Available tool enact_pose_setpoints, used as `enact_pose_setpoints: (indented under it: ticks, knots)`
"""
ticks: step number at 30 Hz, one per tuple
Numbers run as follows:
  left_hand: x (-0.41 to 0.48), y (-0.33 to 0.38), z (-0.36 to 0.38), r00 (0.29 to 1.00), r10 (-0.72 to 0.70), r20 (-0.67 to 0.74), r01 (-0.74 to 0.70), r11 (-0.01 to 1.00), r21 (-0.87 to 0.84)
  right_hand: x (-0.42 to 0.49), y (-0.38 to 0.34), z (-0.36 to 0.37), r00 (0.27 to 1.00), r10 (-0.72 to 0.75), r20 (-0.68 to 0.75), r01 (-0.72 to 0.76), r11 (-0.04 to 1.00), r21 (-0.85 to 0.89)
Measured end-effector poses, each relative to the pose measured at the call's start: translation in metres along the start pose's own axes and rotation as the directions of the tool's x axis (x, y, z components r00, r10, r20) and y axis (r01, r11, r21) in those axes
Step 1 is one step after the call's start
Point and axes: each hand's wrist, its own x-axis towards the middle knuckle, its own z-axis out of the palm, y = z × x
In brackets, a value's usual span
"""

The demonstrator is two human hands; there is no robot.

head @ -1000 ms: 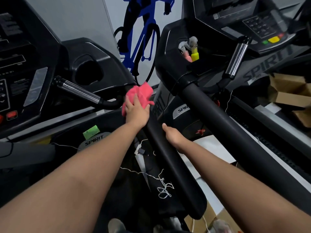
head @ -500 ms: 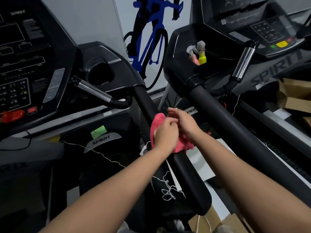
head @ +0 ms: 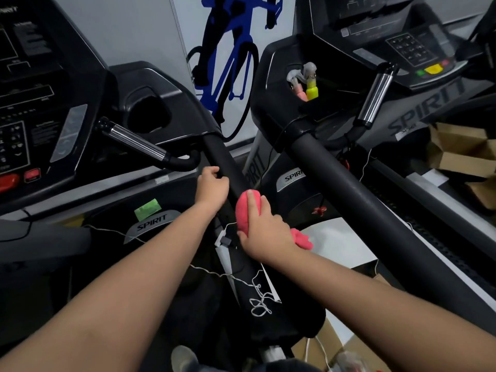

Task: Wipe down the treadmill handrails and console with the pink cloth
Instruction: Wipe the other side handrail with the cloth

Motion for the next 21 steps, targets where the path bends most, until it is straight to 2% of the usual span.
enact_pose_setpoints:
  ticks: [5, 8, 10, 14, 17, 19, 21]
  knots:
    - [-0.008, -0.006, -0.017, 0.995, 0.076, -0.061, -0.072, 0.995, 0.074, 0.058, -0.022, -0.005, 0.999, 0.026, -0.02, -0.026, 1.0, 0.006]
    - [-0.014, -0.006, -0.043, 0.967, 0.212, -0.142, -0.176, 0.957, 0.231, 0.095, -0.037, -0.008, 0.999, 0.053, -0.004, -0.053, 0.998, -0.015]
    - [-0.013, -0.002, -0.064, 0.928, 0.318, -0.192, -0.227, 0.895, 0.385, 0.118, -0.049, -0.009, 0.999, 0.052, -0.004, -0.052, 0.998, -0.029]
    - [-0.002, 0.0, -0.098, 0.833, 0.532, -0.15, -0.298, 0.661, 0.689, 0.158, -0.062, -0.017, 1.0, -0.003, -0.009, 0.003, 1.0, -0.002]
    - [0.012, 0.001, -0.11, 0.799, 0.601, 0.017, -0.313, 0.391, 0.866, 0.179, -0.059, -0.027, 0.996, -0.07, 0.049, 0.061, 0.984, 0.165]
    - [0.016, 0.004, -0.112, 0.831, 0.535, 0.15, -0.3, 0.205, 0.932, 0.182, -0.054, -0.032, 0.994, -0.083, 0.067, 0.064, 0.969, 0.24]
    - [0.02, 0.004, -0.111, 0.897, 0.4, 0.19, -0.264, 0.14, 0.954, 0.178, -0.051, -0.033, 0.995, -0.079, 0.064, 0.061, 0.966, 0.253]
